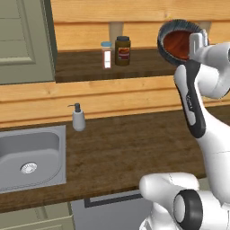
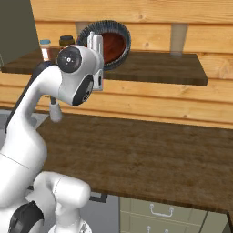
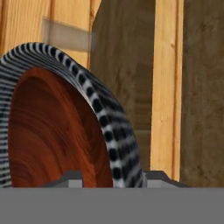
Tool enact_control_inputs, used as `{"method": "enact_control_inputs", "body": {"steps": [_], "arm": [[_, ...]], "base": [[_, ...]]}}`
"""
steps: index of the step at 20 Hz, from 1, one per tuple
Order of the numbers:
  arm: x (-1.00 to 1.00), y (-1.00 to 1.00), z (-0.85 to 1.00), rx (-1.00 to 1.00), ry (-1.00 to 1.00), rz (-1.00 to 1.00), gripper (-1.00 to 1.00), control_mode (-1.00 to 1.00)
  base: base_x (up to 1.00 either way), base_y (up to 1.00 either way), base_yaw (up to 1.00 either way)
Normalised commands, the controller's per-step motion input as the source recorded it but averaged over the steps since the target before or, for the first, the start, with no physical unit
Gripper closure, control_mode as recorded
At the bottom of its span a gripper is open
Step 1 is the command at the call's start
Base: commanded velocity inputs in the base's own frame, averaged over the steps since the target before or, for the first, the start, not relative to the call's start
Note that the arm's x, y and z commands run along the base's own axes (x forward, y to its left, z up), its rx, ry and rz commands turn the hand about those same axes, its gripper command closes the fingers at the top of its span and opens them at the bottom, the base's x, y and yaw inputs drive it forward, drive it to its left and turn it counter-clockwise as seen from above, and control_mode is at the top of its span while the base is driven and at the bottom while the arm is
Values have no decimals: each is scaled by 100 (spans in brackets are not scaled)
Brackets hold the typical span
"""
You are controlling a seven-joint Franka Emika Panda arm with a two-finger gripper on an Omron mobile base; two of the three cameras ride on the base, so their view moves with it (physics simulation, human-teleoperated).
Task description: Pick up the bowls on the counter and stack them on top of one another in the open cabinet. Place the smaller bowl on top of the larger bowl.
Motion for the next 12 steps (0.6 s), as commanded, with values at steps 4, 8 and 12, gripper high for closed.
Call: {"method": "enact_control_inputs", "body": {"steps": [4,8,12], "arm": [[80,-19,18,2,8,0,100,-100],[76,-21,-18,4,6,4,100,-100],[67,-4,-41,1,2,3,100,-100]], "base": [[0,0,0],[0,0,0],[0,0,0]]}}
